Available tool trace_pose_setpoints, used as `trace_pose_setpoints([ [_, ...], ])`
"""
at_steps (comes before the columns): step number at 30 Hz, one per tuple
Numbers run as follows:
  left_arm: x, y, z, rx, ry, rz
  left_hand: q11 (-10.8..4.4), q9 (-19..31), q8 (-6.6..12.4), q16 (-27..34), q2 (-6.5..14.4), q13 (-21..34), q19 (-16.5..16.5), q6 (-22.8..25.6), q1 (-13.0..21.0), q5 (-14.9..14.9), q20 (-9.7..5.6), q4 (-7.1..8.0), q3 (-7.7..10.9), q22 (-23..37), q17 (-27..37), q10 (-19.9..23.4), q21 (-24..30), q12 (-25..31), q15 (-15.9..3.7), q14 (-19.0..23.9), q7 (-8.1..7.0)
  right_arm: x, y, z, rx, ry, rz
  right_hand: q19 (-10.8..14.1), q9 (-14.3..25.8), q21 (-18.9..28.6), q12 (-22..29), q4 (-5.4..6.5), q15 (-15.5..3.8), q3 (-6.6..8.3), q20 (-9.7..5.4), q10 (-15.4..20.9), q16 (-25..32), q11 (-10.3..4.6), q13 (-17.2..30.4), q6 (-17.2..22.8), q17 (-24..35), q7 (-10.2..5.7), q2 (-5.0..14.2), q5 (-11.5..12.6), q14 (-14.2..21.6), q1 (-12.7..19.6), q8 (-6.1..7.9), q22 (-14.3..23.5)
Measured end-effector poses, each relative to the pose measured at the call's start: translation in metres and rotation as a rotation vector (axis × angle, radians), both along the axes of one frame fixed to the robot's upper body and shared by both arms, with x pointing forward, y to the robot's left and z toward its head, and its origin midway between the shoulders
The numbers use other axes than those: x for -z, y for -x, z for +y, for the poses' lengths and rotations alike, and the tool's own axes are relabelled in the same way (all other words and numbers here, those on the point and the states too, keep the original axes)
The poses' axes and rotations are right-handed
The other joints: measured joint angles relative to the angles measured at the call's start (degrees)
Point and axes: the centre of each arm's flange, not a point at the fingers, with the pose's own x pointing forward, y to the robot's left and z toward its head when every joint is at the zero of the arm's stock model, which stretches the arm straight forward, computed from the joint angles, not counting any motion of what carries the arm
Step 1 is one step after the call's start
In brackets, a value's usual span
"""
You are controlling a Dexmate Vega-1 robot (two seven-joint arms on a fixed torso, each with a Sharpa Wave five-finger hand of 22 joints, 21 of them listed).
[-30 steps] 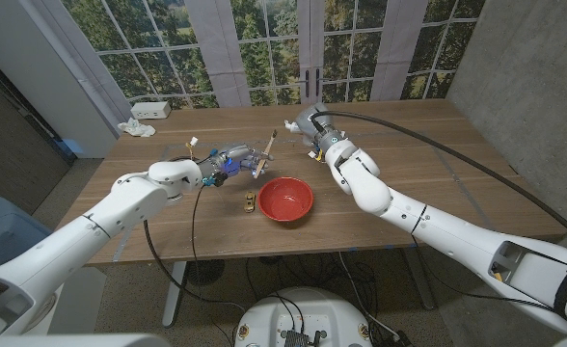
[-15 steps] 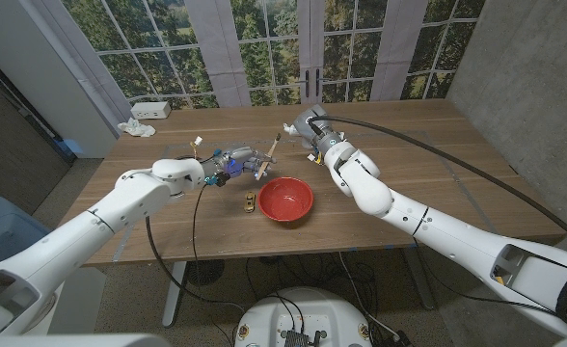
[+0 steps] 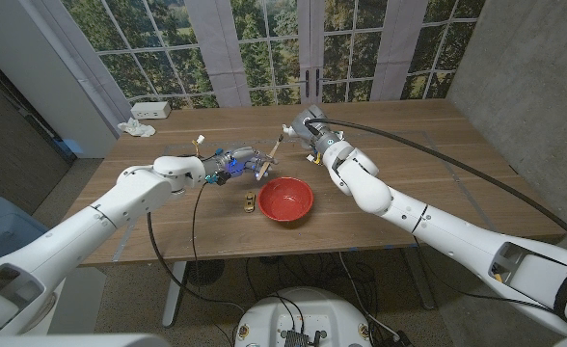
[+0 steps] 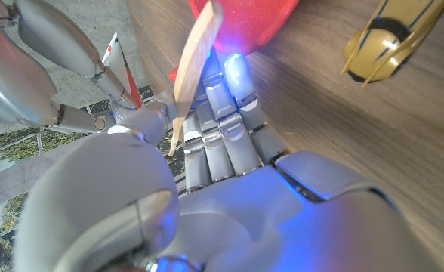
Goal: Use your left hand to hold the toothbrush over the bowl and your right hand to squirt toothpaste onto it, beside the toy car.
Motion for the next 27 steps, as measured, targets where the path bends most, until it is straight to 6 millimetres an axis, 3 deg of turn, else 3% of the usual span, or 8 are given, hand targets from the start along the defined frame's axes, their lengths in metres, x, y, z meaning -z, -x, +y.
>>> trace_pose_setpoints([
  [18,-0.0024,-0.004,0.0034,0.01,0.003,-0.003,0.0,-0.03,0.02,0.18,0.0,0.03,0.11,0.19,0.0,0.1,0.11,0.05,-0.05,0.0,0.28,0.0,0.0,-0.01,0.09,0.1,0.19,0.0006,-0.0067,0.0056,0.007,0.029,0.0,-0.32,0.04,0.21,0.48,-0.38,0.2,0.38,-0.31,0.41,0.0,-0.41,0.79,0.63,0.53,-0.63,-0.23,-0.09,0.22,1.59,0.45,0.0],
  [27,-0.0035,-0.0047,0.0049,0.012,0.007,-0.007,0.0,0.19,0.01,0.17,0.0,0.15,0.11,0.19,0.0,0.1,0.11,0.05,-0.05,0.0,0.08,0.0,0.0,-0.01,0.06,0.07,0.19,0.0008,-0.0077,0.0064,0.006,0.034,-0.003,-0.01,0.07,0.65,1.76,-1.05,-0.12,1.05,-0.61,2.27,0.25,-1.44,1.7,2.87,1.73,-0.82,-1.21,0.01,1.77,2.72,1.89,0.0],
])
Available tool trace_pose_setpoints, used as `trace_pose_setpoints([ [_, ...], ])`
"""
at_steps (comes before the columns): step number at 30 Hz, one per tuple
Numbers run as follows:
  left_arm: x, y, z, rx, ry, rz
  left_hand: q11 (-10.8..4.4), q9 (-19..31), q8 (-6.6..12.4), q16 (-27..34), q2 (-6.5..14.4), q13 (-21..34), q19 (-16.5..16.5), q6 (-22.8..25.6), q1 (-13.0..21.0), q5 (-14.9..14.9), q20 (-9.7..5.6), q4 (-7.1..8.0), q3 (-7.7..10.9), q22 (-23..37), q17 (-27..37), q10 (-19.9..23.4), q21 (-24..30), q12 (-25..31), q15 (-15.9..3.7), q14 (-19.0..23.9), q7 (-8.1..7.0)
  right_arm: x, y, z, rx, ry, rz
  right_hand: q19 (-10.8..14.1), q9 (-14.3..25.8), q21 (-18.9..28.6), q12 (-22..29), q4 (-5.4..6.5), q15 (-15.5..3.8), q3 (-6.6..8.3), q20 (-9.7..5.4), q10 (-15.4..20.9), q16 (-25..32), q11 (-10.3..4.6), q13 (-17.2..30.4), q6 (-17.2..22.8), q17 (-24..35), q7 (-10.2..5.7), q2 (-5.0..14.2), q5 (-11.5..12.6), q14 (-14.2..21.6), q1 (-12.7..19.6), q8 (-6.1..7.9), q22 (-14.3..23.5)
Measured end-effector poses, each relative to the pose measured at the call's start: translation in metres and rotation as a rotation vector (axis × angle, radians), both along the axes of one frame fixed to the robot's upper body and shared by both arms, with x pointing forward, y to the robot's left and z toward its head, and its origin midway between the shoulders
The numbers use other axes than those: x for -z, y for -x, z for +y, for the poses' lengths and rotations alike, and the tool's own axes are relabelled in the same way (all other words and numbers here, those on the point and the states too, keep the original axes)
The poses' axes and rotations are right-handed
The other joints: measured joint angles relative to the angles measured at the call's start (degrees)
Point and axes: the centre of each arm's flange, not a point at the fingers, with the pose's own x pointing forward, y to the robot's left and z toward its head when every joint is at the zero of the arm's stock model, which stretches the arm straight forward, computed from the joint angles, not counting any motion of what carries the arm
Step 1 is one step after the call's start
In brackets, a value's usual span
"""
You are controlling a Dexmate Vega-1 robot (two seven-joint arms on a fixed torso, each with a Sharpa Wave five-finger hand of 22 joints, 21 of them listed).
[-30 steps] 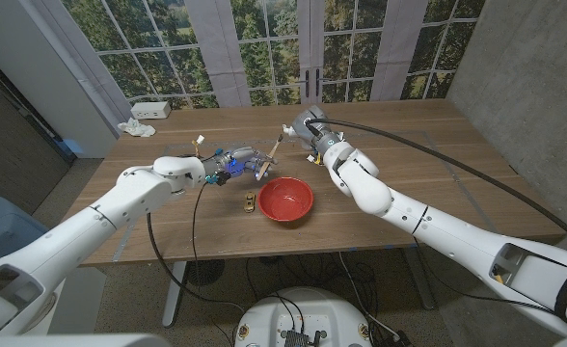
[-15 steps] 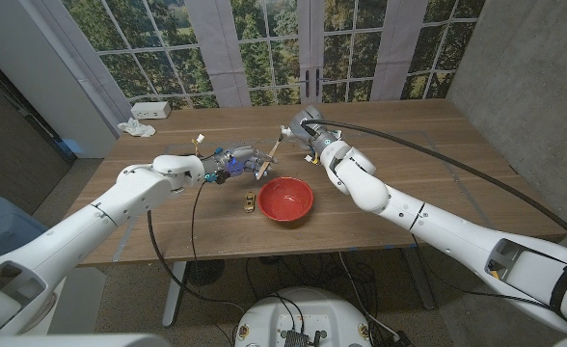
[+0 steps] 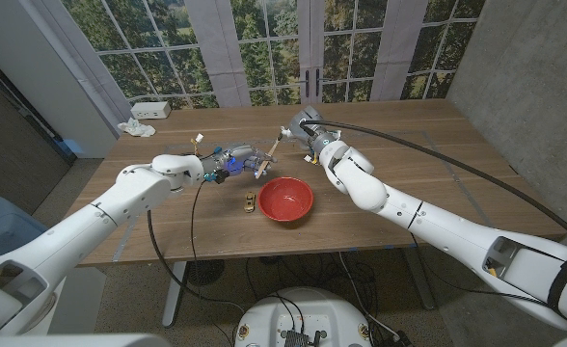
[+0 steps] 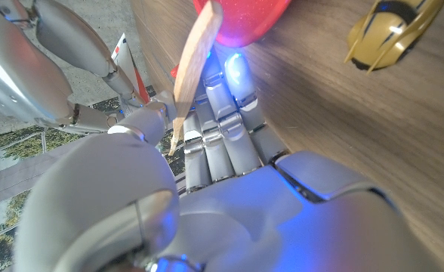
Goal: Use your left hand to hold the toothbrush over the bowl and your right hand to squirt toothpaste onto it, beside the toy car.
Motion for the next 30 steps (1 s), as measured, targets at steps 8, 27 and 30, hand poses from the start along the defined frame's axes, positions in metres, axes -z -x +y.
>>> trace_pose_setpoints([
  [8,-0.0009,0.0004,0.0005,0.003,0.004,-0.004,0.0,-0.05,-0.01,0.0,-0.15,-0.02,0.0,0.01,0.15,-0.04,0.0,0.0,0.0,0.0,0.02,0.0,0.0,0.0,-0.01,-0.01,0.01,0.0002,0.0001,0.0002,-0.003,0.006,-0.005,0.01,0.24,0.31,1.28,0.0,-0.5,0.0,-0.62,1.53,1.53,-0.3,1.18,1.34,1.53,-0.1,-1.21,0.0,2.55,1.21,0.9,0.0],
  [27,0.0011,0.0018,0.0007,0.011,0.011,-0.003,0.0,-0.15,0.0,-0.18,-0.15,-0.02,0.0,0.1,0.15,-0.1,0.0,0.02,-0.02,0.0,0.09,0.0,0.0,-0.03,0.01,0.01,0.1,-0.0008,0.0029,0.0005,-0.016,0.019,-0.032,1.86,0.55,2.4,4.84,0.01,-1.48,-0.01,-0.79,2.19,3.29,-0.47,5.23,3.18,5.64,0.52,-3.99,-0.89,7.41,4.0,2.25,0.14],
  [30,0.0015,0.0021,0.0006,0.012,0.01,-0.002,0.0,-0.19,0.01,-0.17,-0.3,-0.02,0.0,0.1,0.3,-0.11,0.0,0.08,-0.08,0.0,0.03,0.0,0.0,-0.03,0.01,0.02,0.1,-0.0022,0.0035,-0.0007,-0.02,0.011,-0.041,1.87,0.55,2.74,4.88,0.01,-1.51,-0.01,-0.8,2.25,3.29,-0.4,5.72,3.38,5.96,0.72,-3.99,-0.89,7.45,3.99,2.34,0.13],
])
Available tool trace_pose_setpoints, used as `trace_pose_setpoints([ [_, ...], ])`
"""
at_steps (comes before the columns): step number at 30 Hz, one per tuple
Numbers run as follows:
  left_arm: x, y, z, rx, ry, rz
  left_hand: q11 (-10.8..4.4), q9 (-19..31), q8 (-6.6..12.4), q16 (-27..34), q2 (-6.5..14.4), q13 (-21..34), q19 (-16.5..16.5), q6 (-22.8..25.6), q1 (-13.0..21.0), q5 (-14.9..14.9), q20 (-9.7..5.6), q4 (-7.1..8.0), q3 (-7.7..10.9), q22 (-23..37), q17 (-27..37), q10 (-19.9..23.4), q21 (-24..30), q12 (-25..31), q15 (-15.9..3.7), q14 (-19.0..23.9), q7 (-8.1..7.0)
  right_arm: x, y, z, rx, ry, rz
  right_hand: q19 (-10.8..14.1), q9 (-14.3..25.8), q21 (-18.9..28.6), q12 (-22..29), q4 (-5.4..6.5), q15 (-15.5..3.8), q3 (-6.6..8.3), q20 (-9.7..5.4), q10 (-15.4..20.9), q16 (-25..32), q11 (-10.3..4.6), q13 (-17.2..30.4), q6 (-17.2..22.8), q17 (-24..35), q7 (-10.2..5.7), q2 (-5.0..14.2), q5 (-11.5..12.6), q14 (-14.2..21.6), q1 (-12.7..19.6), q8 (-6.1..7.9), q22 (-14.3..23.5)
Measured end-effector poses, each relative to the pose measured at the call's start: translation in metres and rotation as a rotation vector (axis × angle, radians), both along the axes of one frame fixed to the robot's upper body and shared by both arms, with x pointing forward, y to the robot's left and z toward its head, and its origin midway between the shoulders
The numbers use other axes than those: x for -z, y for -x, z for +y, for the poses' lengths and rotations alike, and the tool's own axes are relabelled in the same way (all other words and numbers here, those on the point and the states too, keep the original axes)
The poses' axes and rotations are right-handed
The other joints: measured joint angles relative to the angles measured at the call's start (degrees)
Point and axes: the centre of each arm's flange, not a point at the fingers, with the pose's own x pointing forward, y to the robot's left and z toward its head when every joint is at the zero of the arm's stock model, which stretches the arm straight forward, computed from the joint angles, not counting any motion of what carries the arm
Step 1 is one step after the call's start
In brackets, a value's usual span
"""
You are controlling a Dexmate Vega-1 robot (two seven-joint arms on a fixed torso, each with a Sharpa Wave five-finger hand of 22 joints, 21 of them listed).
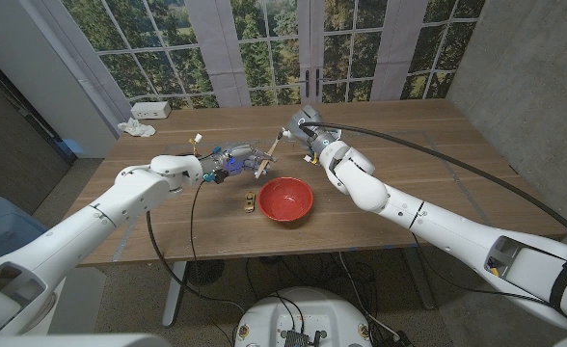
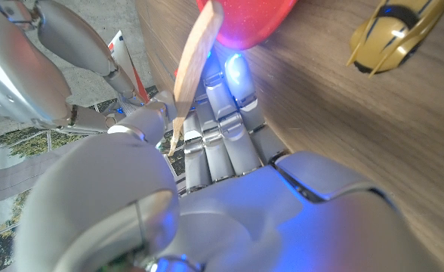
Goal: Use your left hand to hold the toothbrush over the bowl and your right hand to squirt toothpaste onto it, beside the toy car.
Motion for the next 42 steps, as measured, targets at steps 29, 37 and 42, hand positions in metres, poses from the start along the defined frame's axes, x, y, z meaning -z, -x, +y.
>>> trace_pose_setpoints([
  [29,0.0011,-0.0008,0.0004,0.007,0.008,0.001,0.0,0.17,-0.19,0.11,0.04,0.13,0.0,0.19,-0.04,0.07,0.0,0.24,0.53,0.0,-0.04,0.0,0.0,-0.4,-0.01,0.35,-0.17,-0.0054,0.0049,0.0005,-0.063,-0.03,-0.002,3.18,-0.96,3.5,2.93,-0.06,-1.68,0.92,-0.3,4.1,-2.74,3.49,0.43,5.46,1.77,2.96,-3.19,2.1,5.87,5.13,1.69,-0.01],
  [37,0.0002,-0.0022,0.0016,0.009,0.011,0.0,0.0,0.15,0.0,0.0,0.11,0.17,0.0,0.19,-0.11,0.06,0.0,0.25,0.53,0.0,0.14,0.01,0.0,-0.4,-0.09,0.27,-0.17,-0.0062,0.0035,0.0026,-0.096,-0.031,0.012,4.83,-2.19,5.77,5.51,0.1,-2.88,1.25,-0.7,5.82,-5.55,4.42,2.08,9.03,1.82,4.7,-4.47,7.42,10.48,6.41,1.15,-0.15],
  [42,0.0002,-0.0035,0.0027,0.01,0.013,0.002,0.0,0.16,0.0,-0.03,0.11,0.13,0.0,0.19,-0.11,0.05,0.0,0.25,0.54,0.0,0.13,0.01,0.0,-0.4,-0.09,0.27,-0.17,-0.0068,0.0026,0.0034,-0.116,-0.036,0.004,5.63,-2.21,6.58,6.17,0.1,-3.04,1.25,-0.71,6.42,-6.21,4.42,2.62,9.66,2.13,4.69,-5.29,9.52,11.68,7.23,0.7,-0.15],
])
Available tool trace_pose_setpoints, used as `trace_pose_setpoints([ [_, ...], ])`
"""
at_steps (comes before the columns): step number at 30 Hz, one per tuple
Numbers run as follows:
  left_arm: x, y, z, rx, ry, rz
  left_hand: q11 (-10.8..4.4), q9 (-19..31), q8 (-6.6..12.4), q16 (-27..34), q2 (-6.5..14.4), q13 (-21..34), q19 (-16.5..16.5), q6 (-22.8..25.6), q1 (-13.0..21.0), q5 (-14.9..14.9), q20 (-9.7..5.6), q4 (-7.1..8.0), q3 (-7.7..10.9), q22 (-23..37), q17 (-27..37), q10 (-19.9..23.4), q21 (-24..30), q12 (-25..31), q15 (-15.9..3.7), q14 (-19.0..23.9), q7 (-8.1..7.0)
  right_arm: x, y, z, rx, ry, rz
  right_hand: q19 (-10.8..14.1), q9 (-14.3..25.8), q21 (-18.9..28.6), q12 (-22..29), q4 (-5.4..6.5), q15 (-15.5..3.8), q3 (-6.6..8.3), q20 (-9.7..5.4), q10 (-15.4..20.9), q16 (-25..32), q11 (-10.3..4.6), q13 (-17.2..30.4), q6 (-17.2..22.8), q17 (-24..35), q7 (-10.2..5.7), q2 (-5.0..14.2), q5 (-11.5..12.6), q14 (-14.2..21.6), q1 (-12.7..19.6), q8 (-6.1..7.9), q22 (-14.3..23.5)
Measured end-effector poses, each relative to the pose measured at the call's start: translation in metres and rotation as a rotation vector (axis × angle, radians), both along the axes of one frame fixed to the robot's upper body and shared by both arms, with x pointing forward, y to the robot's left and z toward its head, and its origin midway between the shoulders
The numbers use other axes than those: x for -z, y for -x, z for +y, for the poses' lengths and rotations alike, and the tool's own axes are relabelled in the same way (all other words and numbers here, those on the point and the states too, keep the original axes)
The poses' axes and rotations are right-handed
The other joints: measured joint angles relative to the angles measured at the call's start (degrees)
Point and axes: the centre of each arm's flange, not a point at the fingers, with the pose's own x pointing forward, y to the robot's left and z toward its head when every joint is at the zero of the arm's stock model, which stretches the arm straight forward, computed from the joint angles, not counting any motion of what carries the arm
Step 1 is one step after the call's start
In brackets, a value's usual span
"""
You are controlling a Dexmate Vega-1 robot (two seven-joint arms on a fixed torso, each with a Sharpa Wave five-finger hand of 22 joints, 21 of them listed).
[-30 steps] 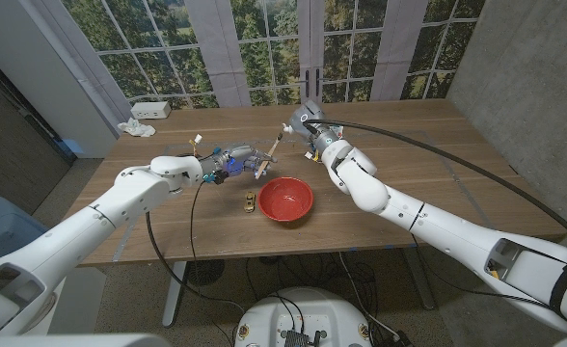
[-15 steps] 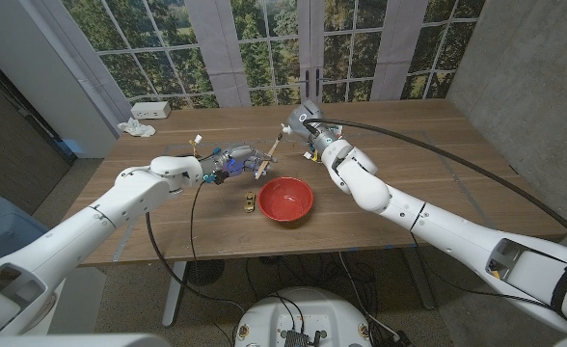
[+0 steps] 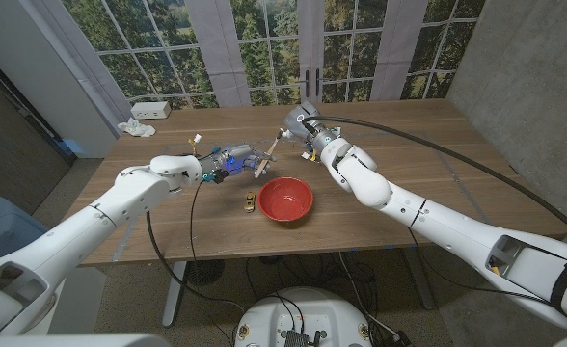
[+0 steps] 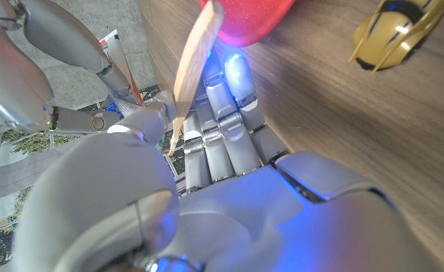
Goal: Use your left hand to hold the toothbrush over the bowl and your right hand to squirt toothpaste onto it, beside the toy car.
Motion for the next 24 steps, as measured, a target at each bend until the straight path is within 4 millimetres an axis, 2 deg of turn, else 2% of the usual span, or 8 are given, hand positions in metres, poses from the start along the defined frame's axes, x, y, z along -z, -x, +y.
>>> trace_pose_setpoints([
  [9,-0.0006,-0.0017,0.0006,0.003,0.002,0.002,0.0,-0.07,-0.01,0.21,0.0,0.05,0.0,0.0,0.0,-0.16,0.0,0.01,0.0,0.0,-0.03,0.0,0.0,0.0,0.0,0.0,0.0,-0.0031,-0.0017,-0.0003,-0.034,-0.026,-0.029,0.0,0.25,0.85,0.65,0.0,0.27,0.0,0.0,0.0,-0.66,0.0,1.3,0.17,0.54,0.03,-0.04,2.0,0.52,-0.04,-0.07,0.05],
  [10,-0.0003,-0.0019,0.0005,0.005,0.001,0.003,0.0,-0.08,-0.01,0.21,-0.01,0.05,0.0,0.0,0.01,-0.13,0.0,0.01,0.0,0.0,-0.03,0.0,0.0,0.0,0.0,0.0,0.0,-0.0032,-0.0021,-0.0003,-0.037,-0.029,-0.033,0.0,0.67,0.86,0.67,0.0,0.26,0.0,0.0,0.0,-0.66,0.0,1.63,0.17,0.54,0.03,-0.58,2.32,0.53,-0.57,-0.07,0.1],
  [15,-0.0007,-0.0024,0.0001,0.008,0.001,0.003,0.0,-0.1,-0.01,0.2,-0.01,0.05,0.0,0.0,0.01,0.06,0.0,0.01,0.0,0.0,-0.05,0.0,0.0,0.0,0.0,0.0,0.0,-0.0039,-0.0028,-0.0004,-0.047,-0.039,-0.047,-0.01,1.49,1.28,1.11,0.0,-0.05,0.0,0.0,0.18,-1.23,0.16,1.94,0.57,1.05,0.03,-0.79,3.44,1.04,-0.79,-0.28,0.16],
  [18,-0.0015,-0.0029,-0.0009,0.013,-0.001,0.002,0.0,-0.1,-0.02,0.2,-0.01,0.24,0.0,0.0,0.01,0.06,0.0,0.02,-0.01,0.0,-0.05,0.0,0.0,0.0,0.0,0.0,0.0,-0.005,-0.0024,-0.0001,-0.058,-0.047,-0.058,-0.01,1.49,1.29,1.11,0.0,-0.45,0.0,0.0,0.73,-1.6,-0.11,1.94,1.14,1.32,-0.07,-1.2,4.11,1.48,-1.21,-0.48,0.16],
  [19,-0.0017,-0.0029,-0.0011,0.014,-0.002,0.002,0.0,-0.1,-0.02,0.2,-0.01,0.22,0.0,0.0,0.01,0.06,0.0,0.03,-0.02,0.0,-0.06,0.0,0.0,0.0,0.0,0.0,0.0,-0.005,-0.0026,0.0001,-0.059,-0.047,-0.059,-0.01,1.49,1.42,1.11,0.0,-0.58,0.0,0.0,1.24,-1.6,-0.62,1.95,1.46,1.36,-0.2,-1.25,4.31,1.75,-1.25,-0.48,0.16],
  [24,-0.0027,-0.0031,-0.002,0.017,-0.003,-0.001,0.0,0.01,-0.21,0.2,-0.01,0.14,0.0,0.0,0.01,0.06,0.0,0.07,-0.05,0.0,-0.05,0.0,0.0,0.0,0.0,0.0,0.0,-0.0048,-0.0038,0.0002,-0.063,-0.049,-0.063,-0.01,1.49,1.79,1.55,0.0,-0.83,0.0,0.0,1.24,-1.99,-0.61,2.23,1.72,1.95,-0.29,-1.85,5.42,2.05,-0.94,-0.26,0.15],
])
